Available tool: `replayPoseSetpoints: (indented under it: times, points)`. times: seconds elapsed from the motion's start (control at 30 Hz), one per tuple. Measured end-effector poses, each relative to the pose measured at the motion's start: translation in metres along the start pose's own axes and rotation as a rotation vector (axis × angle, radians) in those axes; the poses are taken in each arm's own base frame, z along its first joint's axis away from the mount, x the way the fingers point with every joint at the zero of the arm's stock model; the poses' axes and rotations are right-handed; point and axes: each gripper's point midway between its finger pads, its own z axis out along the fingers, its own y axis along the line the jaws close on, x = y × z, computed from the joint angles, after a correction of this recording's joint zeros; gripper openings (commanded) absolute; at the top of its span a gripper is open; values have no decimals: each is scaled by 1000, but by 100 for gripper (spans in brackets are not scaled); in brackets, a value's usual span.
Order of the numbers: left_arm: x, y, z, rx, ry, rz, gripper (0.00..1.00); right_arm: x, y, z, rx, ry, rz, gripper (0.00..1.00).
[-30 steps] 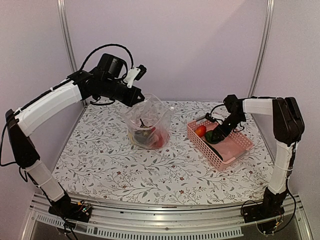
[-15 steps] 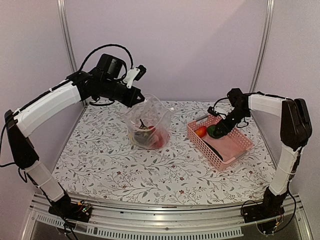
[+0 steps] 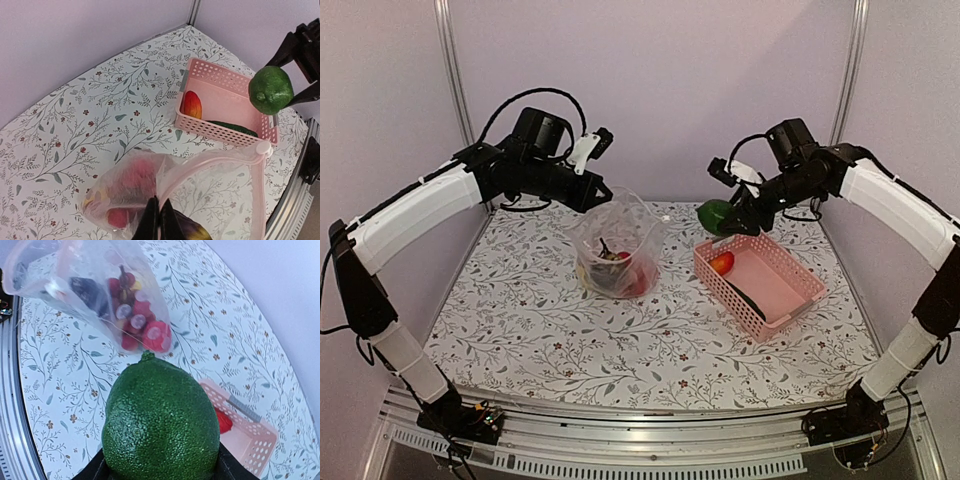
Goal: Place the food in the zip-top bag and seal the zipper
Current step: Pick up the fake fruit from the bin, then place the fake fruit in the zipper food storage bag.
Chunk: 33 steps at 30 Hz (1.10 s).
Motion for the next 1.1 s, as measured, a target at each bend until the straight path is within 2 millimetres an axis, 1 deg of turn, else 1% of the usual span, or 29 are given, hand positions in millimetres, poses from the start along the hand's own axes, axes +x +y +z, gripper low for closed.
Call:
replayPoseSetpoints:
  times: [0.1, 0.23, 0.33, 0.4, 0.5, 0.6, 0.7, 0.8, 0.93, 1.03, 1.1]
  points:
    - [0, 0, 0, 3, 0, -4, 0, -51, 34, -16, -35, -94, -133, 48]
    - [-1, -1, 0, 3, -3, -10, 0, -100, 71, -38, -66, -198, -267, 48]
    - [-1, -1, 0, 4, -5, -17, 0, -125, 90, -49, -81, -252, -340, 49]
    - [-1, -1, 0, 4, -6, -20, 0, -136, 103, -50, -95, -274, -378, 50]
    - [-1, -1, 0, 6, -6, -20, 0, -143, 118, -40, -119, -273, -421, 50]
    - [0, -1, 0, 6, -5, -21, 0, -144, 132, -23, -144, -252, -458, 53]
    - [1, -1, -2, 7, -3, -21, 0, -146, 144, -4, -162, -238, -484, 53]
    - [2, -2, -3, 8, -5, -21, 0, -148, 150, 12, -163, -230, -502, 54]
    - [3, -3, -4, 14, -8, -24, 0, -151, 149, 35, -125, -212, -515, 56]
    - [1, -4, -6, 19, -13, -23, 0, -150, 139, 55, -75, -181, -511, 57]
    - [0, -4, -8, 19, -18, -22, 0, -149, 132, 66, -40, -161, -503, 62]
